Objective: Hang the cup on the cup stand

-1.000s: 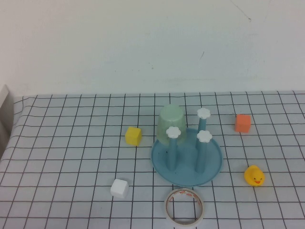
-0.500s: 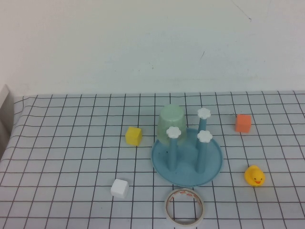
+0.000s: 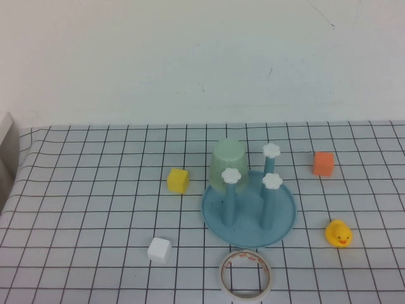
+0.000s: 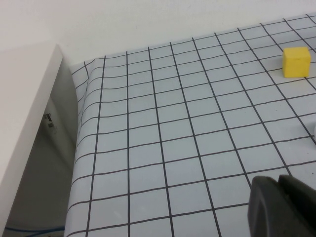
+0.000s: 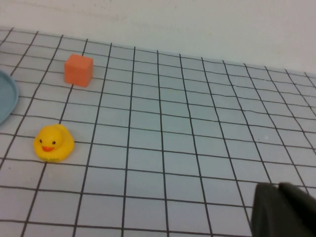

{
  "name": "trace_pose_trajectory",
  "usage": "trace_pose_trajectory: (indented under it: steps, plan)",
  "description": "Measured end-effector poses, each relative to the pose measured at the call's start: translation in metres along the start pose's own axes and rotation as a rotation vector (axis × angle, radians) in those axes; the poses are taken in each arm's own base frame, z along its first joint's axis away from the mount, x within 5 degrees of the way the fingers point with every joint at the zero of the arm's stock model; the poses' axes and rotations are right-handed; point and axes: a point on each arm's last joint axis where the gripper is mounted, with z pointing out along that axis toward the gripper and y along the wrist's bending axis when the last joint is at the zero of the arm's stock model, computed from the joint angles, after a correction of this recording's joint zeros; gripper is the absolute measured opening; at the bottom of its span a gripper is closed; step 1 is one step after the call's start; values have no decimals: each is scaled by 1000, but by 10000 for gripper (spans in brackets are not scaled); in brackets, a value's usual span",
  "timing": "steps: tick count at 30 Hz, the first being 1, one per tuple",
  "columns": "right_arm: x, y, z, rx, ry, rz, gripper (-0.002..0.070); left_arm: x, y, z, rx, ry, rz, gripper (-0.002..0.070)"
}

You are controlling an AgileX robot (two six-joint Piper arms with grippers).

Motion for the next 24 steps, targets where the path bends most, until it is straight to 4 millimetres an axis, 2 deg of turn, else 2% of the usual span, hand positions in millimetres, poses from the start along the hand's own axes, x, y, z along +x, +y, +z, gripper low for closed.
trace_pose_trajectory:
  steps: [10, 24]
  plan:
    - [0, 0, 0, 0, 2, 95, -1, 0, 0, 0, 0, 0, 0, -1]
    - [0, 0, 0, 0, 2, 96, -1, 0, 0, 0, 0, 0, 0, -1]
